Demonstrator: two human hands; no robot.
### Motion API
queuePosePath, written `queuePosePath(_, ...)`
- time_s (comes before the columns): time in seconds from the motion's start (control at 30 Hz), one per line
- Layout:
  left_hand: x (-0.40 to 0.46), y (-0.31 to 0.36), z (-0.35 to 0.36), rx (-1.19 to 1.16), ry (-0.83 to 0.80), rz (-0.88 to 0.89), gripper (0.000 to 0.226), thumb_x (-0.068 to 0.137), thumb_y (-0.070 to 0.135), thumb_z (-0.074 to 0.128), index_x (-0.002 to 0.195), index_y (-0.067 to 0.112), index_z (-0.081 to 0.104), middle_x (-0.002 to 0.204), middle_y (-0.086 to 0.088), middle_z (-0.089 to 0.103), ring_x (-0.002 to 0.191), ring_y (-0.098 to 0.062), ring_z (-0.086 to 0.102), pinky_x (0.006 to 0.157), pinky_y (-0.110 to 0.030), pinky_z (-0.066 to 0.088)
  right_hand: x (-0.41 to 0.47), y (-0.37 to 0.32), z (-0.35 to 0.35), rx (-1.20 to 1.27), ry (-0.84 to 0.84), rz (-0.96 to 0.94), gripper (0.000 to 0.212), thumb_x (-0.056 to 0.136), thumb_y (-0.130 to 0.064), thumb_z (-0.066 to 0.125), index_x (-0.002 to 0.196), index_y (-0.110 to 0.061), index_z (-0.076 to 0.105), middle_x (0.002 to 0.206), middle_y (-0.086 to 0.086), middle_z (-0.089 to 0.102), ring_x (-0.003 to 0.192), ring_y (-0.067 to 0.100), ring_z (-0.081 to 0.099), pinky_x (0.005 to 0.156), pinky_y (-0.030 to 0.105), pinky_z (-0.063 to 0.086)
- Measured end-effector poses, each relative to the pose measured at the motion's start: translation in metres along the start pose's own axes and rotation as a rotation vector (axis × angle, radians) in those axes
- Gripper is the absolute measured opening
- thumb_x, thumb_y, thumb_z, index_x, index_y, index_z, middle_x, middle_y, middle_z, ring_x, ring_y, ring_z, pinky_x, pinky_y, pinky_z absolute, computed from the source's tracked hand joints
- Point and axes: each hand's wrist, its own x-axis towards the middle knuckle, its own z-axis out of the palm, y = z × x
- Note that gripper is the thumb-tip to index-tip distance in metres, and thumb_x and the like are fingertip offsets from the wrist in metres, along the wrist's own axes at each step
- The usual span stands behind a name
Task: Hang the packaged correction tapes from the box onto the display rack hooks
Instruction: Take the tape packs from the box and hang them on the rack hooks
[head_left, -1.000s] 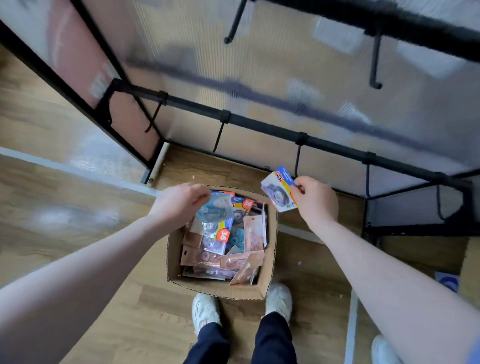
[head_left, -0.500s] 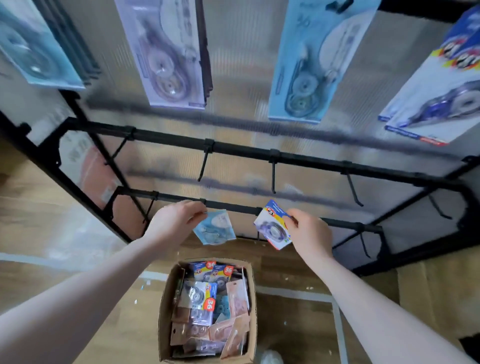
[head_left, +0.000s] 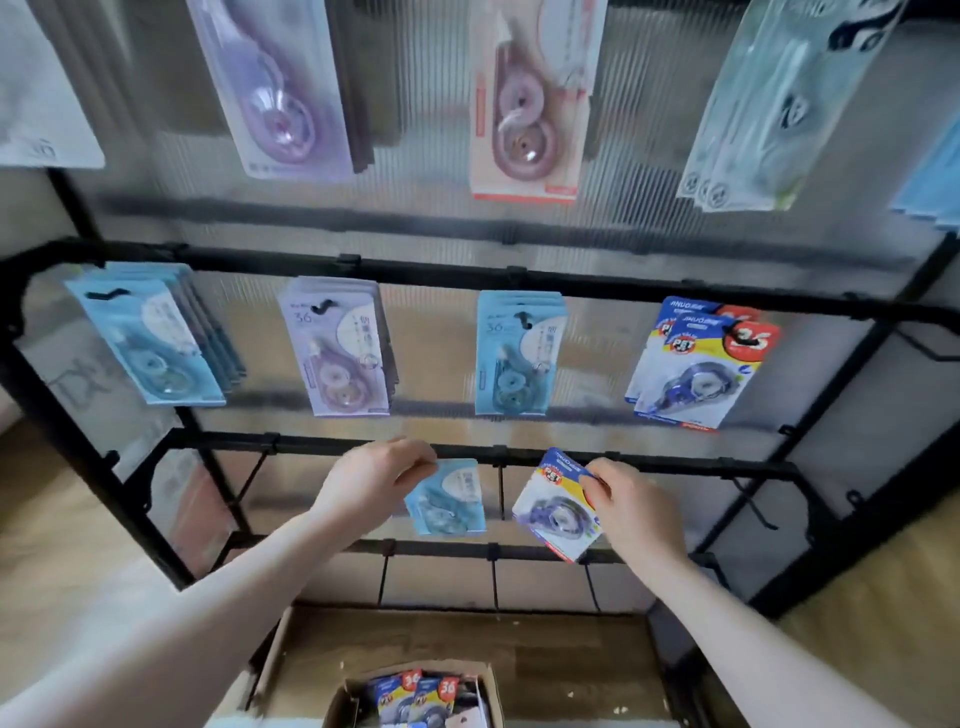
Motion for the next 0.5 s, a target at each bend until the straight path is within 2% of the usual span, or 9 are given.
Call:
queuePosePath(0.07, 0.011, 0.017, -0.013, 0.027, 0.023, 0.037, 0.017, 0.092, 0.028, 0.056, 0.099, 0.017, 0.066, 0.095, 0.003, 0.067, 0.082, -0.022, 0.061, 0.066, -0.030, 0.043, 0.003, 0.003, -0.019, 0.006, 0.035, 0.011, 0.019, 0.095, -0.030, 0.047, 0.096, -0.018, 0.062, 0.089, 0.002, 0.066, 0.084, 0.025, 0.060, 0.060, 0.033, 0.037)
queuePosePath(0.27, 0.036, 0.060, -0.044, 0.005, 0.101, 0.171, 0.020, 0.092, 0.030, 0.056, 0.099, 0.015, 0.066, 0.098, 0.002, 0.068, 0.082, -0.022, 0.064, 0.064, -0.029, 0.046, 0.003, 0.013, -0.072, -0.043, 0.147, 0.021, 0.018, 0.094, -0.030, 0.049, 0.096, -0.019, 0.064, 0.086, 0.000, 0.067, 0.081, 0.025, 0.060, 0.054, 0.030, 0.028)
queuePosePath(0.4, 0.053, 0.083, -0.060, -0.031, 0.148, 0.221, 0.051, 0.081, 0.053, 0.039, 0.097, 0.014, 0.068, 0.096, -0.001, 0.069, 0.077, -0.023, 0.064, 0.063, -0.031, 0.048, 0.003, 0.015, -0.100, -0.040, 0.185, 0.004, 0.016, 0.094, -0.029, 0.050, 0.091, -0.018, 0.062, 0.083, 0.000, 0.067, 0.075, 0.024, 0.059, 0.051, 0.031, 0.028)
queuePosePath(0.5, 0.064, 0.099, -0.069, -0.031, 0.209, 0.264, 0.060, 0.078, 0.057, 0.030, 0.095, 0.014, 0.068, 0.094, -0.002, 0.069, 0.079, -0.023, 0.064, 0.060, -0.027, 0.042, 0.007, 0.018, -0.119, -0.071, 0.200, -0.014, 0.017, 0.094, -0.032, 0.049, 0.094, -0.021, 0.062, 0.086, -0.004, 0.067, 0.077, 0.021, 0.062, 0.050, 0.029, 0.029)
